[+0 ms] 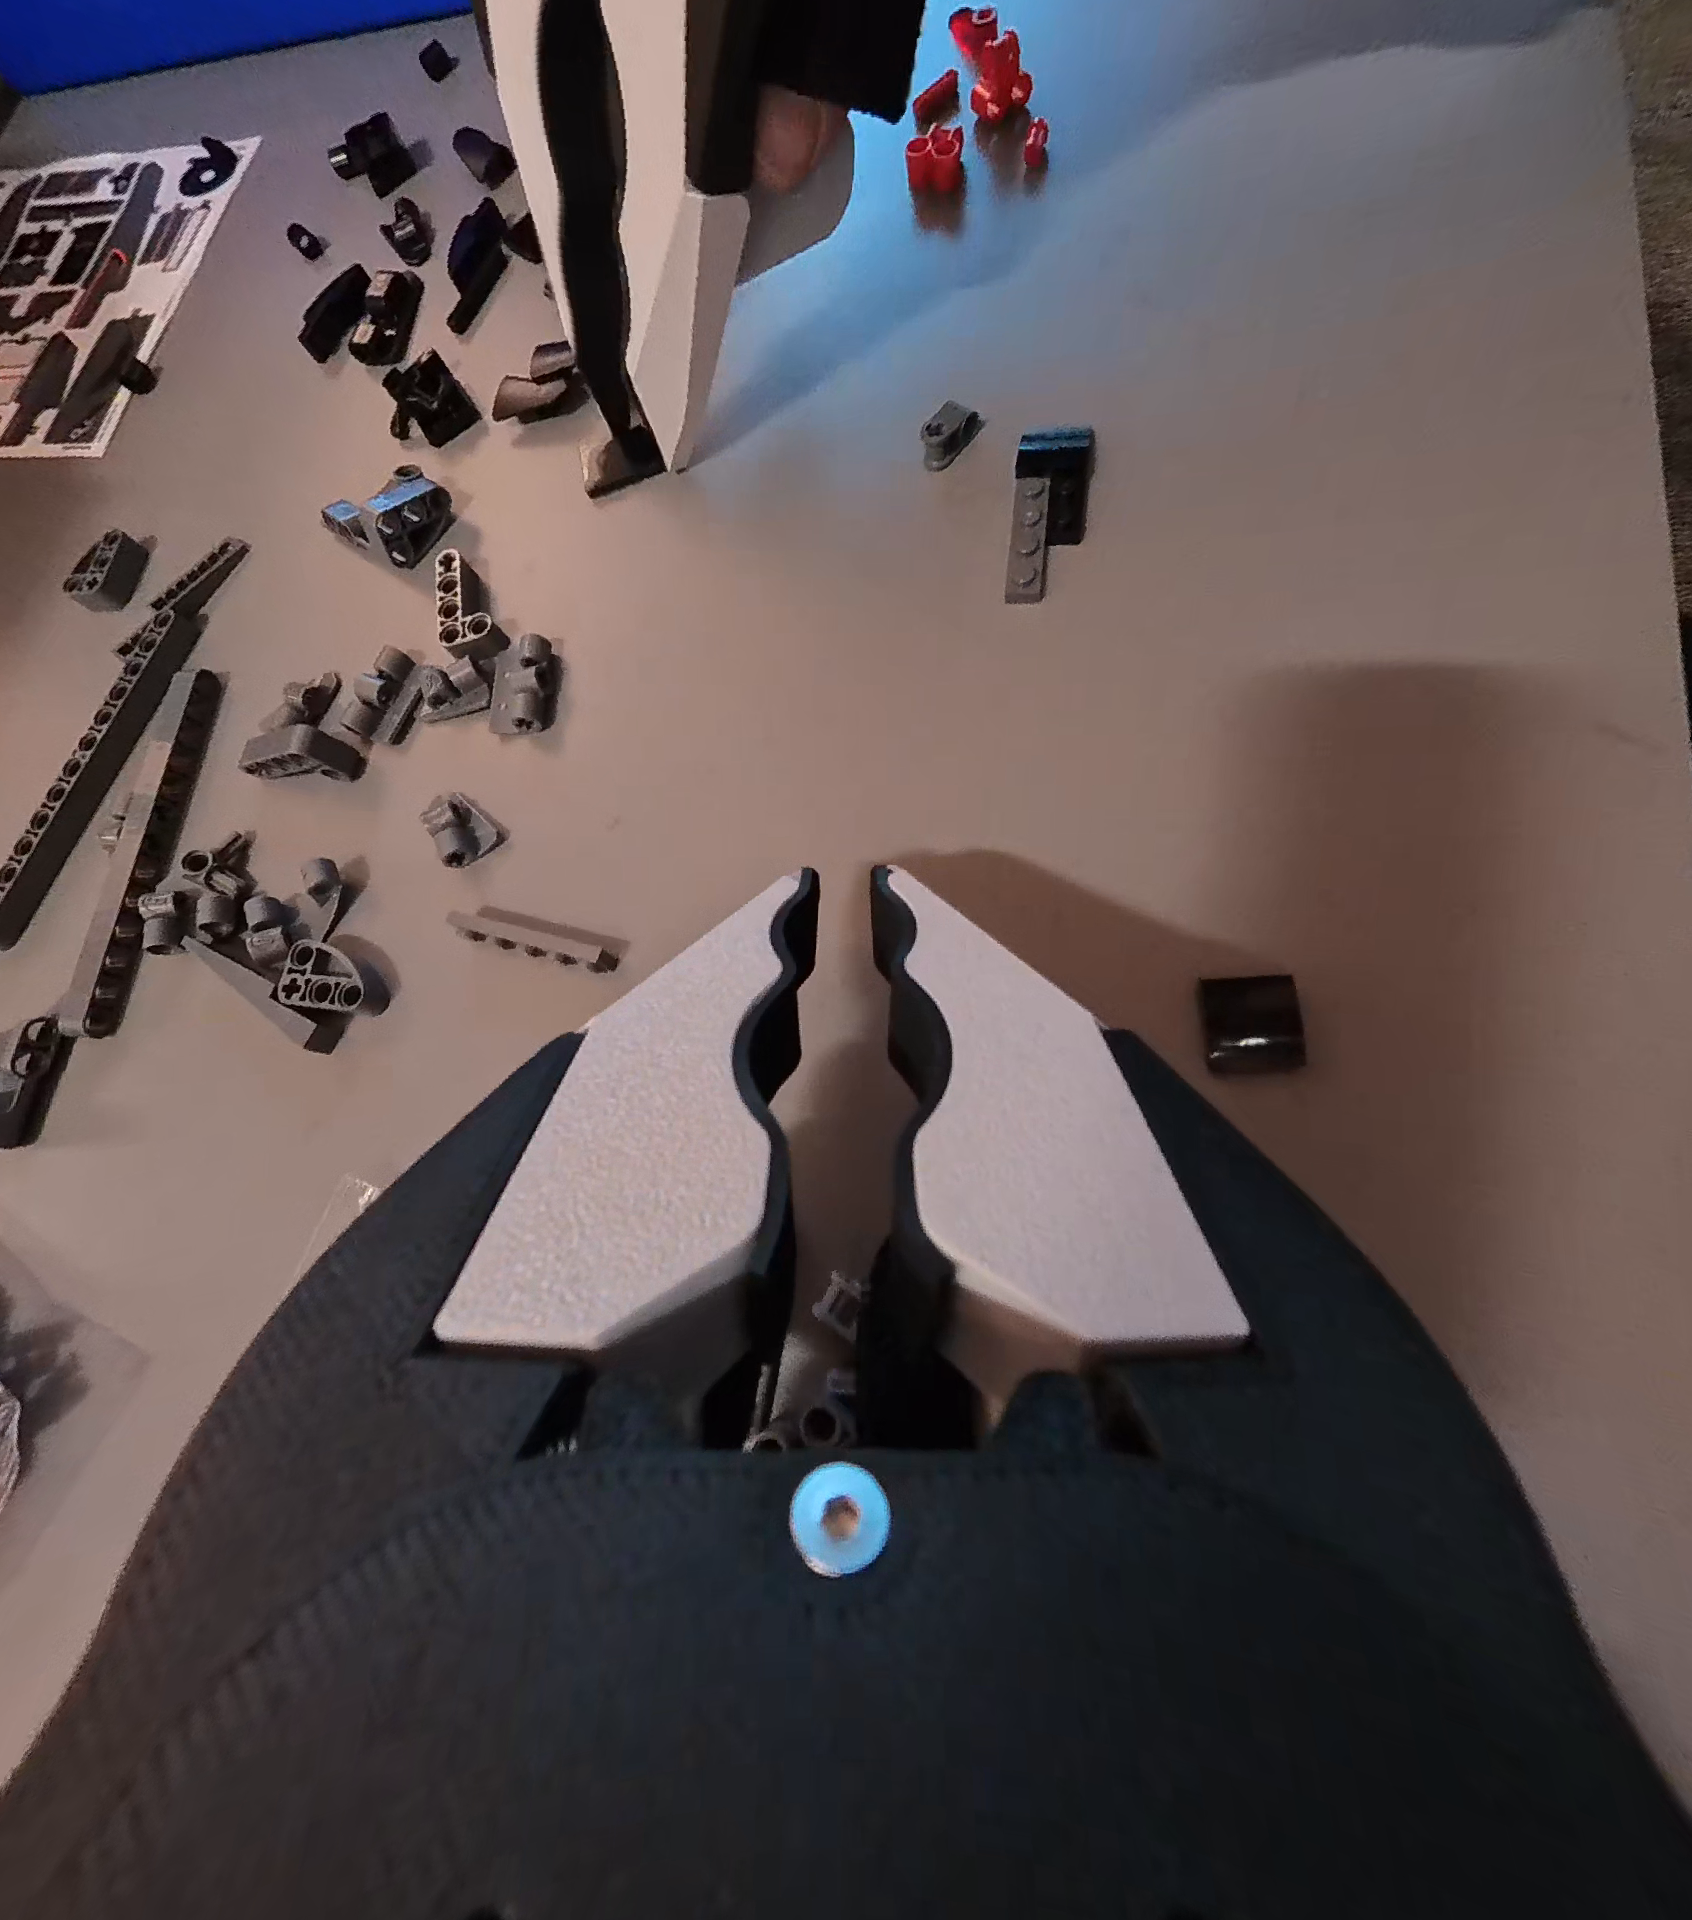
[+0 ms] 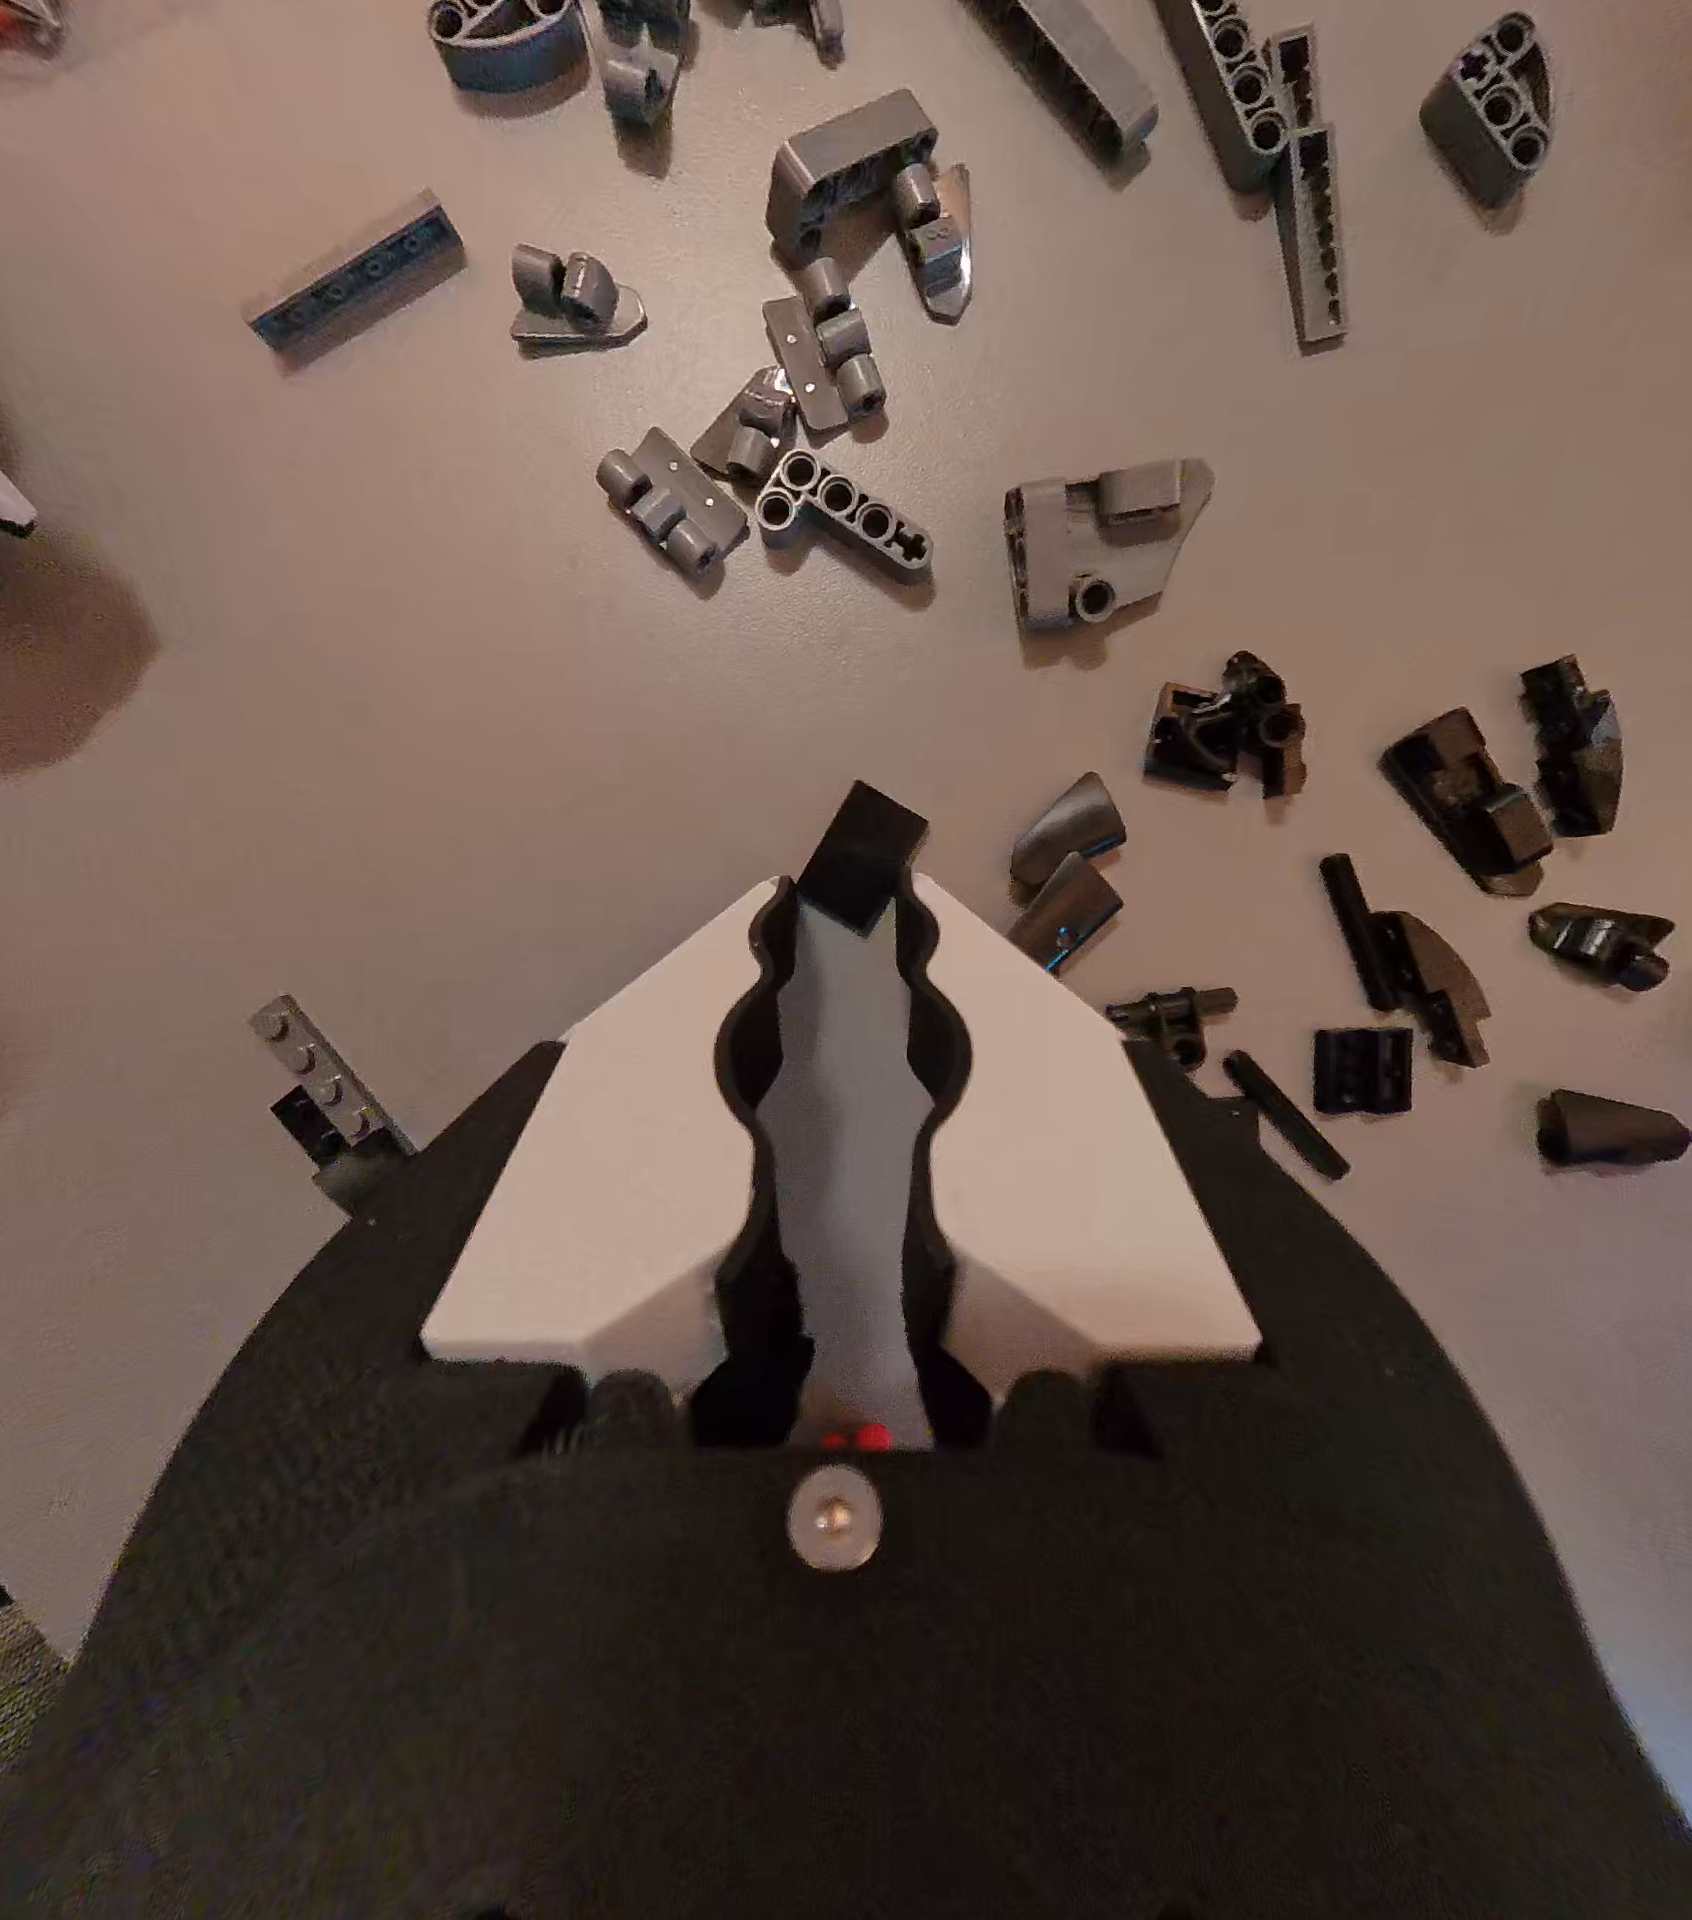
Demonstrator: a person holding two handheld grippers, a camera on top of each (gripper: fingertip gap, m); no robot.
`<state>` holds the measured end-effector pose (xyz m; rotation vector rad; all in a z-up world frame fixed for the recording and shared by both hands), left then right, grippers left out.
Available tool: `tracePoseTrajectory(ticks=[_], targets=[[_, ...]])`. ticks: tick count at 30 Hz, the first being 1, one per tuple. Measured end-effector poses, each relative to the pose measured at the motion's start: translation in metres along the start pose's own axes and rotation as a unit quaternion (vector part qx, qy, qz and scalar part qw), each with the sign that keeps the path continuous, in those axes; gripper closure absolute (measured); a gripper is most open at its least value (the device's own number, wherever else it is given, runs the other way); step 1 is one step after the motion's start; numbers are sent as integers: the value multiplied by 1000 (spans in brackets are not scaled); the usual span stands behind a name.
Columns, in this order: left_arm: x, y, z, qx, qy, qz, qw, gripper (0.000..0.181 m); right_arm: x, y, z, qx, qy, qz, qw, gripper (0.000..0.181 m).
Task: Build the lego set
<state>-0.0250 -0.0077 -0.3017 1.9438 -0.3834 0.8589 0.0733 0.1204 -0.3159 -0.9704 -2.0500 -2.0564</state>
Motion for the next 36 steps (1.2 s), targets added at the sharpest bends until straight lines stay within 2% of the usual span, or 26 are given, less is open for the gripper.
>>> tracePoseTrajectory(ticks=[7, 14, 15, 16, 18, 25, 28, 31, 36], targets=[[2, 1, 0, 4, -3, 0, 1000, 174, -2, 3, -12, 24, 14, 10, 1000, 166], [6, 0, 0, 7, -7, 1, 1000, 173, 0, 19, -30, 48, 31, 35, 998, 167], [7, 0, 0, 8, -7, 1, 1000, 173, 1, 22, -34, 53, 39, 39, 997, 181], [7, 1, 0, 9, -7, 0, 1000, 173, 2, 26, -38, 55, 45, 47, 996, 181], [7, 1, 0, 11, -8, -1, 1000, 173, 4, 33, -42, 52, 51, 60, 996, 181], [-1, 0, 3, 9, -11, -25, 1000, 172, -7, 34, -53, 19, 72, 32, 997, 181], [-4, 3, 0, 22, -10, -26, 999, 173, -4, 42, -73, 29, 76, 49, 996, 181], [-10, 9, -10, 30, 7, -21, 999, 174, -2, 49, -110, 62, 95, 70, 991, 176], [-13, 22, -26, 34, 38, -9, 999, 175, -8, 37, -164, 117, 120, 65, 984, 164]])
Point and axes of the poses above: each gripper's, where its closed fingertips meet, y back along the fingers, x out of its top, z = x × y across the jaws, the point moved 2 cm from there along y, back along the fingers, and after that the axes turned 9 degrees about -y, right-handed, at the moved point
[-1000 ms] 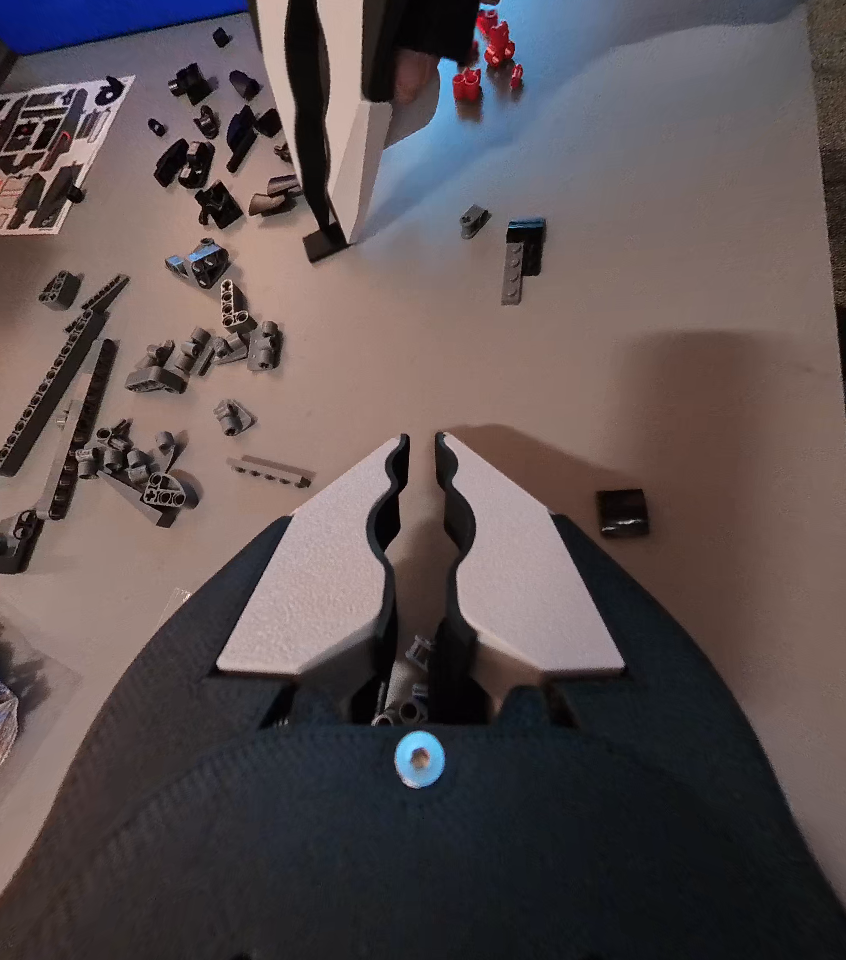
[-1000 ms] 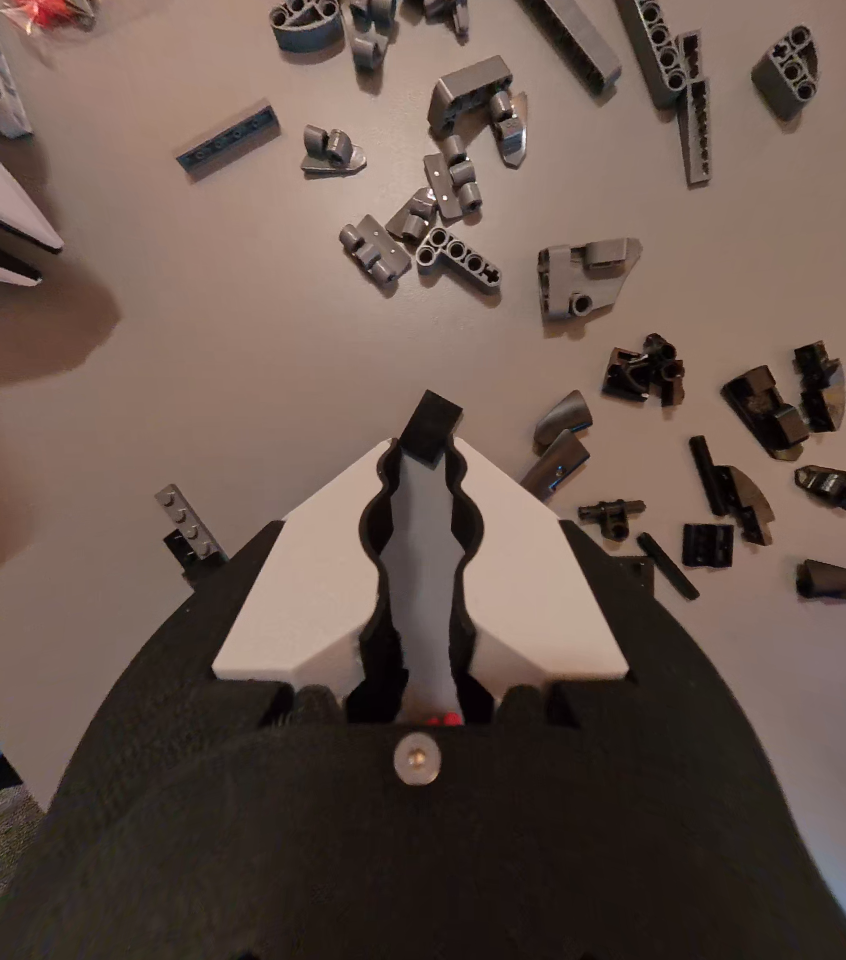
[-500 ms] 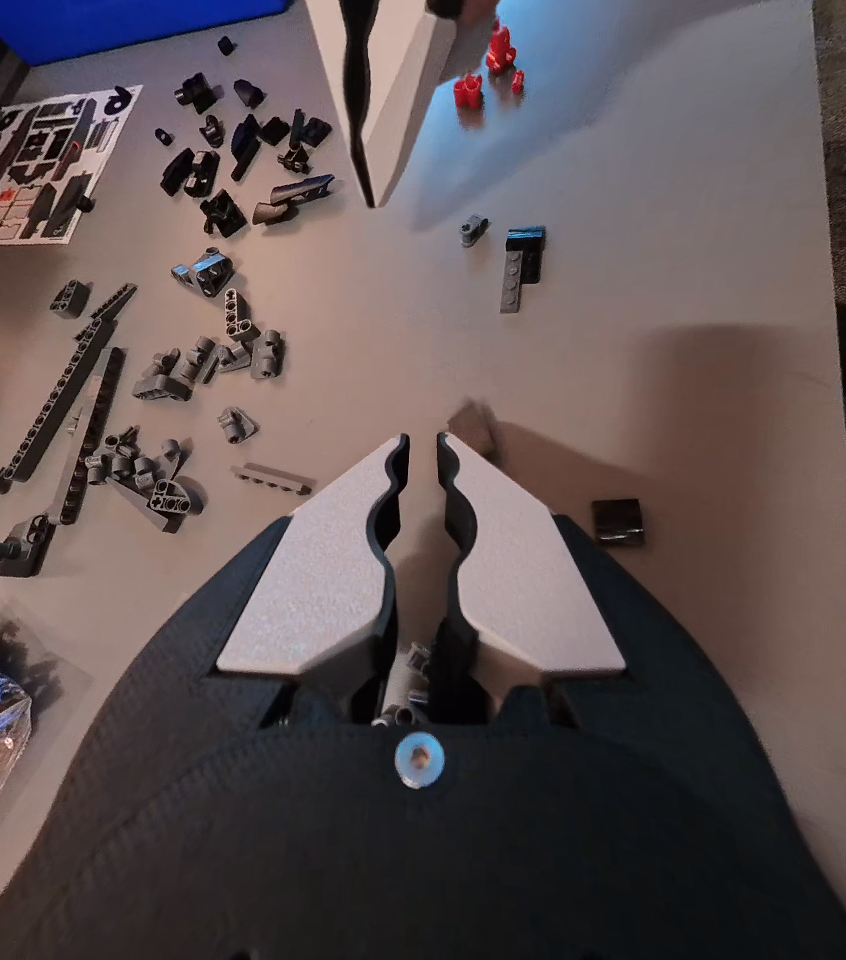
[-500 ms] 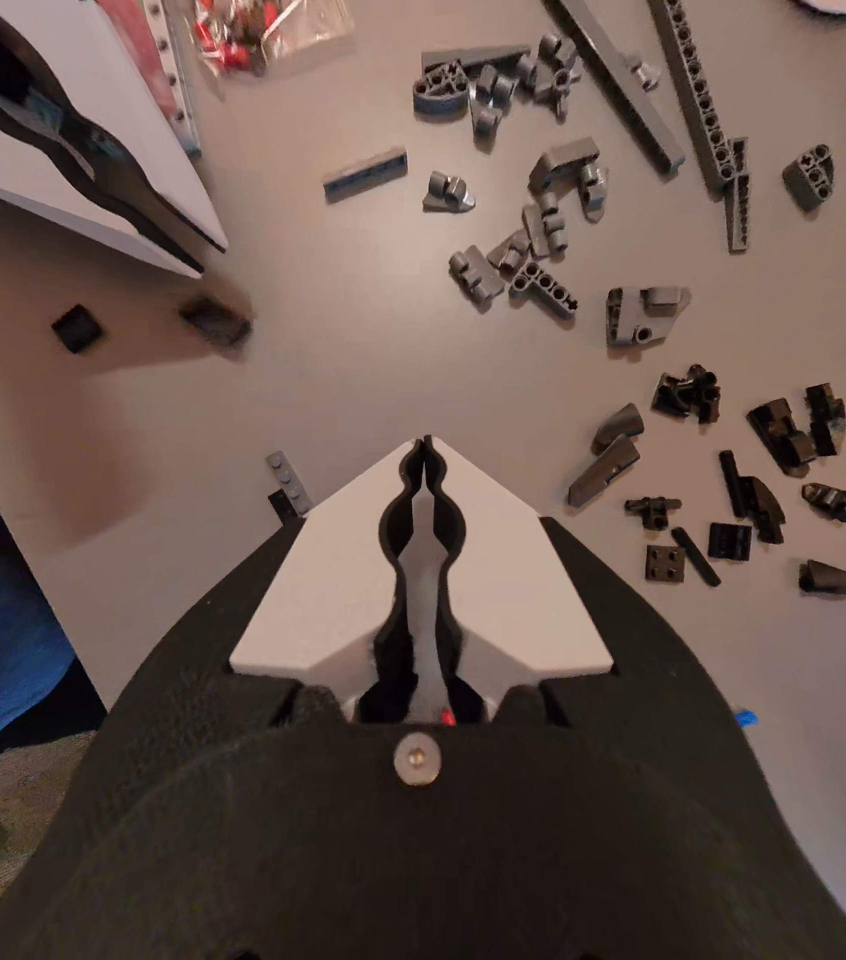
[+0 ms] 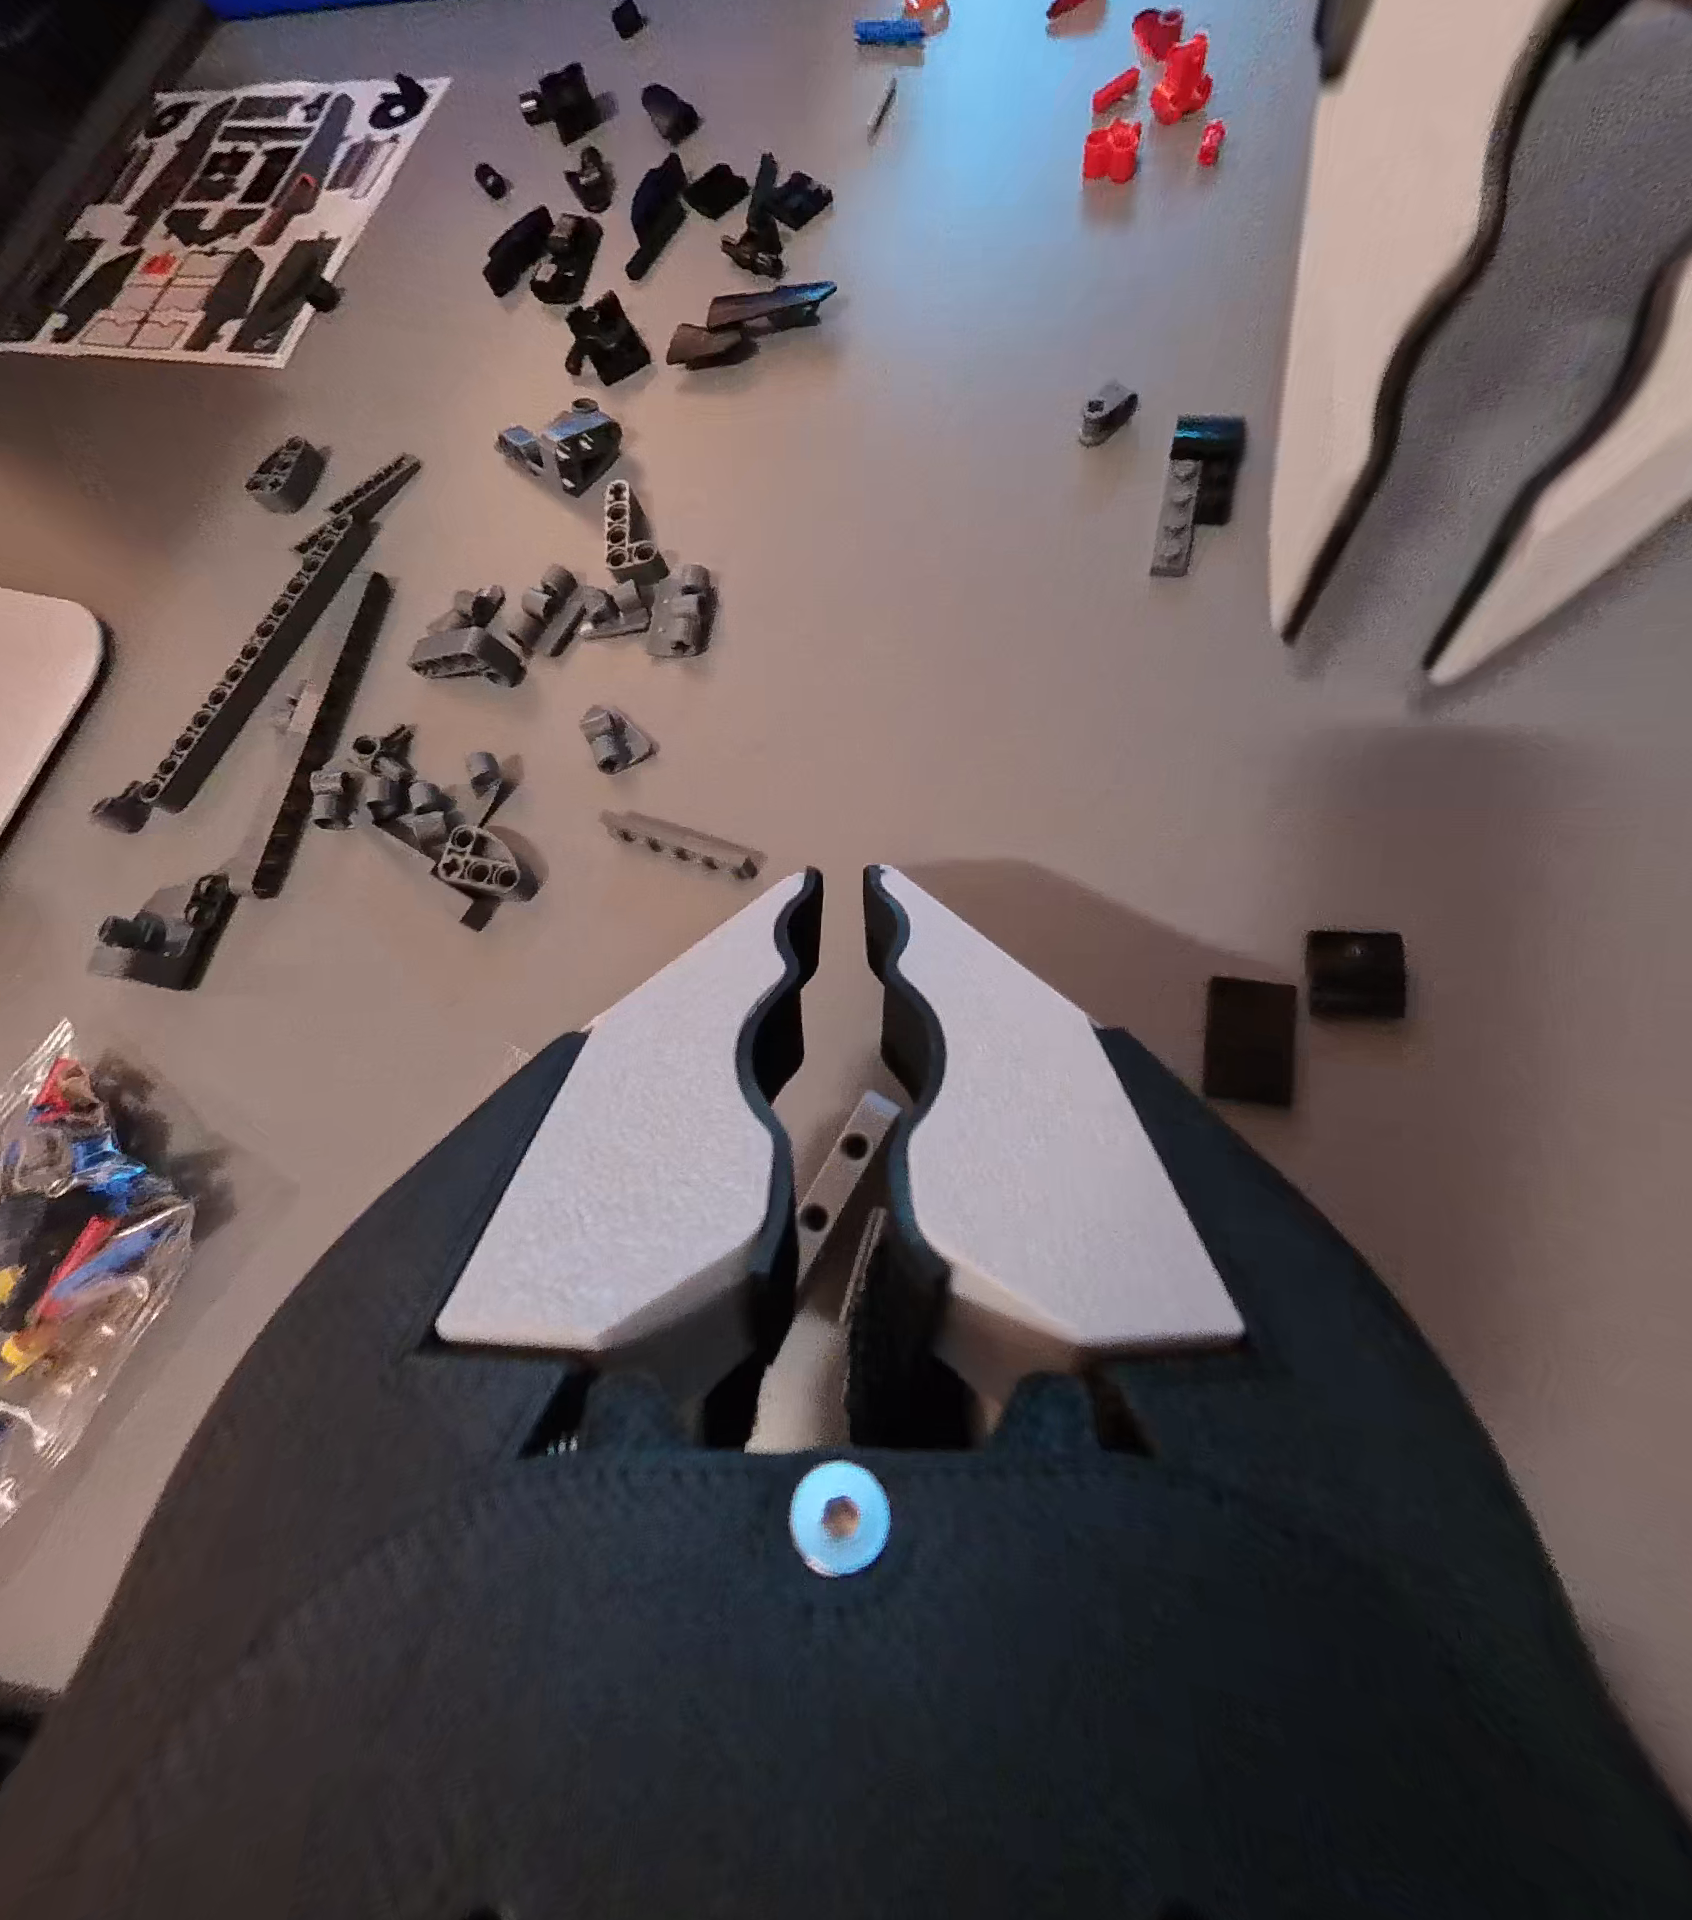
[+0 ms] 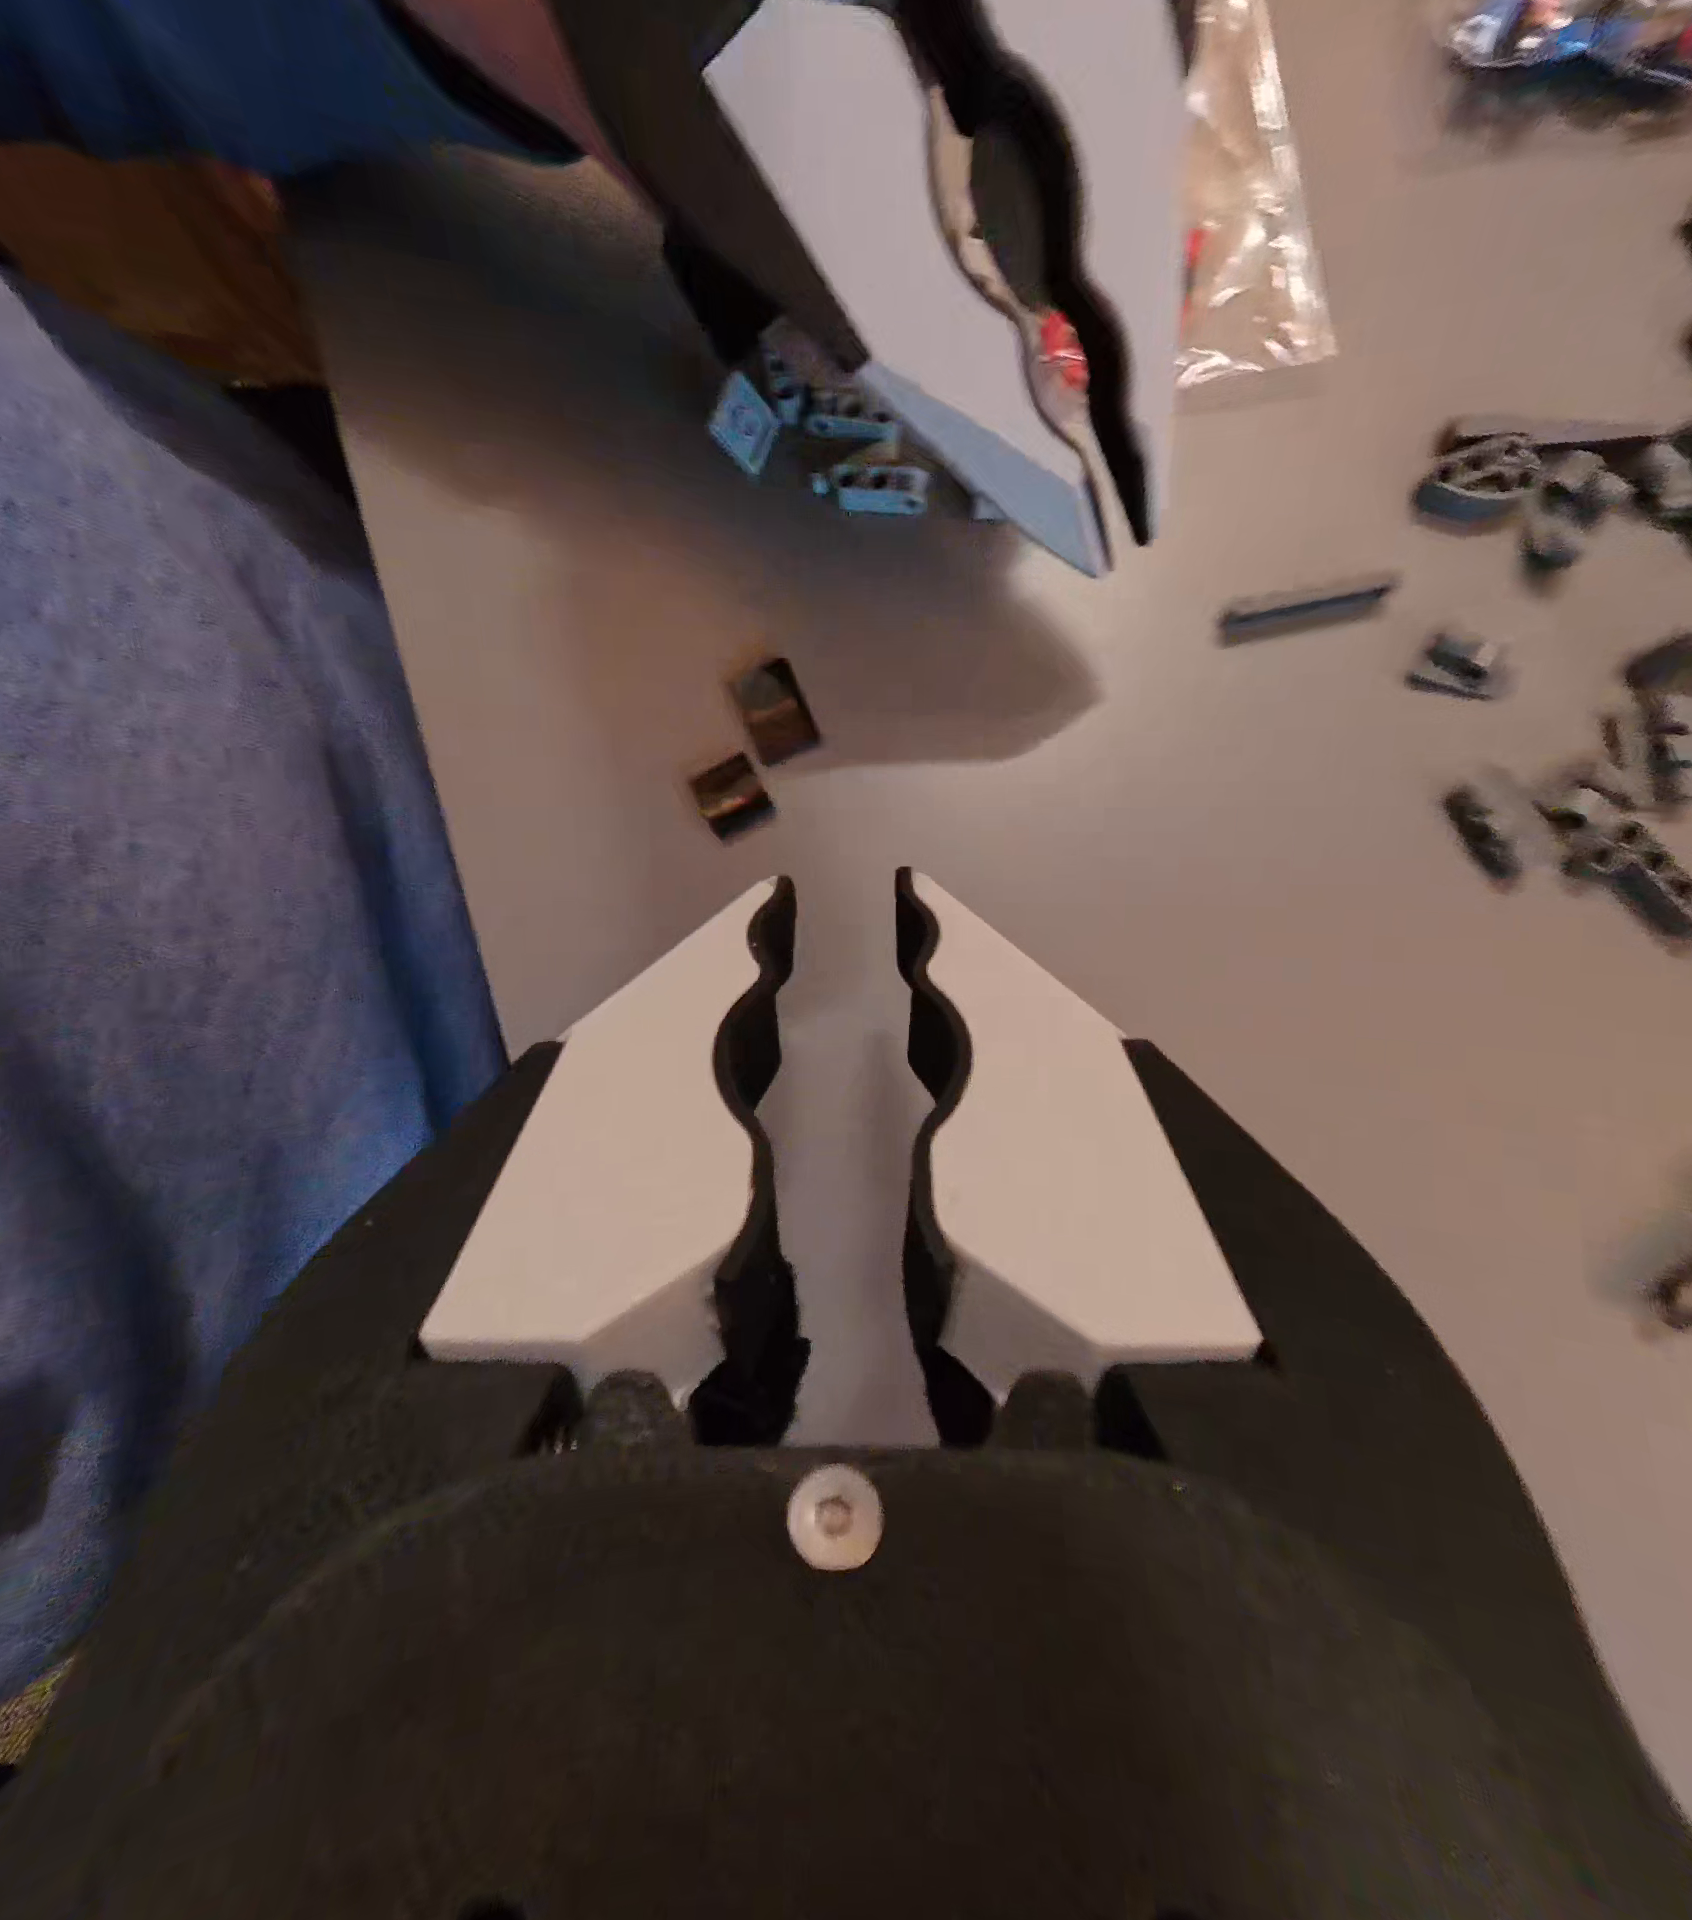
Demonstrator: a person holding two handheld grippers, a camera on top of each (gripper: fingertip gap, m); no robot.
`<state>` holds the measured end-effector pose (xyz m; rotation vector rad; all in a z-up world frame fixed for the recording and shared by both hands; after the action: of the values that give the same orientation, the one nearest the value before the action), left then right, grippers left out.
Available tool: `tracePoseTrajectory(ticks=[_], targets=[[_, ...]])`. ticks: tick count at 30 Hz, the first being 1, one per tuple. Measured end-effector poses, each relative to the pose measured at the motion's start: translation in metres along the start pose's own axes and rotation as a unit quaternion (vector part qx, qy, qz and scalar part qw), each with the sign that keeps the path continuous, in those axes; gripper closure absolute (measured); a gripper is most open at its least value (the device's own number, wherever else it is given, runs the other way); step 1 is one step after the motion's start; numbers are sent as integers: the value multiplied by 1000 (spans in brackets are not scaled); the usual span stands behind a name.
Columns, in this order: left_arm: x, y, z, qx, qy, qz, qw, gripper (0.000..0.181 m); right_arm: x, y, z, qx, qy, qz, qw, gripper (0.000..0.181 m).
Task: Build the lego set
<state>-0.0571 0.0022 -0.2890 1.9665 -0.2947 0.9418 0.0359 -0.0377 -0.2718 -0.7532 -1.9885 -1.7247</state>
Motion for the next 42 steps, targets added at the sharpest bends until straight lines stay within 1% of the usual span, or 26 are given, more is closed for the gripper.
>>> tracePoseTrajectory(ticks=[2, 5, 8, 10, 13, 15, 18, 23, 26, 30, 33, 36, 42], targets=[[-2, 4, 5, -18, -7, -9, 1000, 175, 1, -11, -11, 16, 8, -1, 1000, 163], [-9, 12, 18, -40, -31, -32, 998, 175, 2, -28, -17, 18, 25, -11, 999, 160], [-12, 20, 38, -69, -44, -38, 996, 174, 5, -45, -17, 26, 35, -19, 999, 158], [-11, 23, 53, -83, -58, -42, 994, 173, 6, -47, -12, 22, 36, -24, 999, 160], [-14, 20, 68, -81, -85, -60, 991, 174, 8, -35, -2, 18, 17, -5, 1000, 162], [-16, 15, 76, -90, -92, -69, 989, 176, 3, -27, 4, 10, 7, -2, 1000, 162], [-12, 10, 79, -96, -86, -60, 990, 178, -8, -21, 5, 3, -1, -4, 1000, 163], [-10, 13, 77, -97, -72, -60, 991, 167, -21, -14, 2, 3, -11, -1, 1000, 165], [-7, 15, 75, -94, -59, -54, 992, 165, -21, -9, 0, 8, -13, 7, 1000, 165], [-11, 11, 83, -102, -59, -73, 990, 161, -20, -10, -6, 14, -5, 12, 1000, 166], [-10, 8, 85, -96, -52, -76, 991, 167, -20, -12, -9, 18, -6, 17, 1000, 166], [-10, 8, 85, -93, -55, -75, 991, 167, -24, -11, -9, 15, -9, 20, 1000, 167], [-8, 7, 73, -72, -53, -69, 994, 168, -33, 11, 8, -14, -25, 35, 999, 168]])
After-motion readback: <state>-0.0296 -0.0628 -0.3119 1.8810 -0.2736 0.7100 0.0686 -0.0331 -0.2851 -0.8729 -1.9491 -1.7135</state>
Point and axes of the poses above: each gripper's, where its closed fingertips meet, y back along the fingers, x out of its top, z = x × y across the jaws, the point moved 2 cm from there along y, back along the fingers, and after that the axes turned 9 degrees about -y, right-handed, at the moved point
